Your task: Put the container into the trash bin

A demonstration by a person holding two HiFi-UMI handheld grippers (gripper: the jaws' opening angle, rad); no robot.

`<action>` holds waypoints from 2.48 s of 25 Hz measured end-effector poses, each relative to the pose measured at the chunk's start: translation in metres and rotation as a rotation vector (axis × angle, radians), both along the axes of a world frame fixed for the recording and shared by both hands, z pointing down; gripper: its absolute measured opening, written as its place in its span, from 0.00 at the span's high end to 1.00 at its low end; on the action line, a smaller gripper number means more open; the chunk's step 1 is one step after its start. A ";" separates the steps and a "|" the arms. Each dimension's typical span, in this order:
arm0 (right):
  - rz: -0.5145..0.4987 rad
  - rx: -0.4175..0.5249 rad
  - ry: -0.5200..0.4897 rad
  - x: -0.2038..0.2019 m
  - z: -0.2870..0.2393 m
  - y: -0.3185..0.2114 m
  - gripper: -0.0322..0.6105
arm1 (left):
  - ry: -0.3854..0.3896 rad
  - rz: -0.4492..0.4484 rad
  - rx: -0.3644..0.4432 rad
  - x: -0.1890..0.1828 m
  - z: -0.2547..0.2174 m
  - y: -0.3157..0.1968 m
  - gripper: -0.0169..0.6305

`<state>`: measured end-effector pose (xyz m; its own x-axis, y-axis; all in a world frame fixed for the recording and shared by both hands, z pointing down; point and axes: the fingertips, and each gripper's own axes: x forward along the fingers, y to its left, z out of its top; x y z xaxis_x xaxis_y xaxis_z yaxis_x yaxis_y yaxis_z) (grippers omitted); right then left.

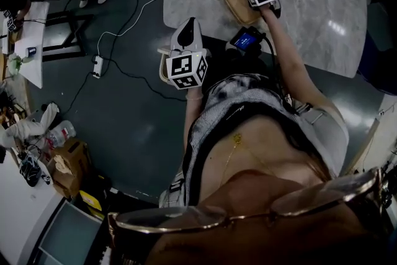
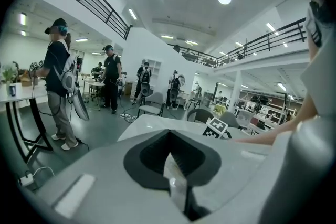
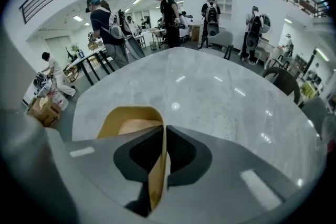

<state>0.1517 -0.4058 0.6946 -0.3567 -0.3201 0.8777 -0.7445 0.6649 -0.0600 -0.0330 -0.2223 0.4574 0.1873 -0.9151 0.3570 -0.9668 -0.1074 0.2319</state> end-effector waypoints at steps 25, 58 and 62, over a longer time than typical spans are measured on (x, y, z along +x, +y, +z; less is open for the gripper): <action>-0.276 0.005 -0.210 -0.035 -0.188 0.034 0.89 | 0.014 0.150 -0.017 0.037 0.000 -0.010 0.97; -0.659 -0.005 -0.348 -0.069 -0.228 0.104 0.89 | 0.013 -0.078 -0.007 0.040 -0.007 0.031 0.97; -0.703 -0.005 -0.364 -0.104 -0.228 0.122 0.89 | 0.013 -0.159 -0.015 0.006 -0.007 0.058 0.97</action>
